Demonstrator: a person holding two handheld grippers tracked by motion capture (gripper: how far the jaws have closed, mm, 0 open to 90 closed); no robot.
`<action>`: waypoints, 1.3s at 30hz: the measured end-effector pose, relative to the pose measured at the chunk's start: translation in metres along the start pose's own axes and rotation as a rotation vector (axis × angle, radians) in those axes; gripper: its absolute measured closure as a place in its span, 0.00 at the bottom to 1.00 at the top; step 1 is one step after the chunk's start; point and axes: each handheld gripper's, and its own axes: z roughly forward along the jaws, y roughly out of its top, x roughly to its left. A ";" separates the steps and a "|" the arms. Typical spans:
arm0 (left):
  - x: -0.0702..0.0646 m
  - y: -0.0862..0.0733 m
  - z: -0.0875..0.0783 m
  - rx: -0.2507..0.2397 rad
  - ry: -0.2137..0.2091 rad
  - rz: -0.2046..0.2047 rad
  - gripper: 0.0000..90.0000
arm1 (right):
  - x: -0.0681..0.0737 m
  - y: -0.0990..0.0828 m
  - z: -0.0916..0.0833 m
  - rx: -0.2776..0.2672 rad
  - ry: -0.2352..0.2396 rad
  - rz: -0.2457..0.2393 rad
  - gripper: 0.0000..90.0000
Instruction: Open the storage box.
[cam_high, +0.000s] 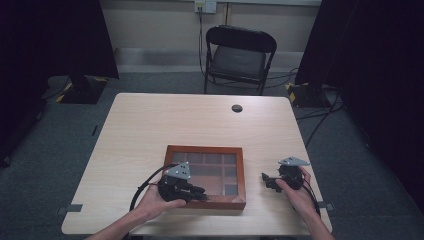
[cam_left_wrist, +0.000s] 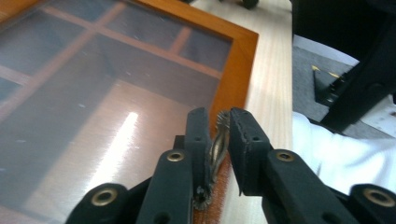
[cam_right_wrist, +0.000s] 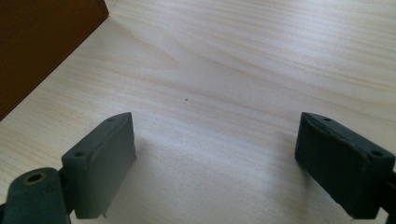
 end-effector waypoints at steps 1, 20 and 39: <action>0.000 0.000 0.000 0.000 0.000 0.000 0.87 | 0.000 0.000 0.000 0.000 0.000 0.000 0.13; 0.000 0.001 0.002 0.006 0.000 0.010 0.90 | 0.000 0.000 0.000 0.001 0.001 -0.001 0.13; 0.002 0.010 -0.005 0.002 -0.025 -0.032 0.90 | 0.000 0.000 0.000 0.001 0.001 0.000 0.13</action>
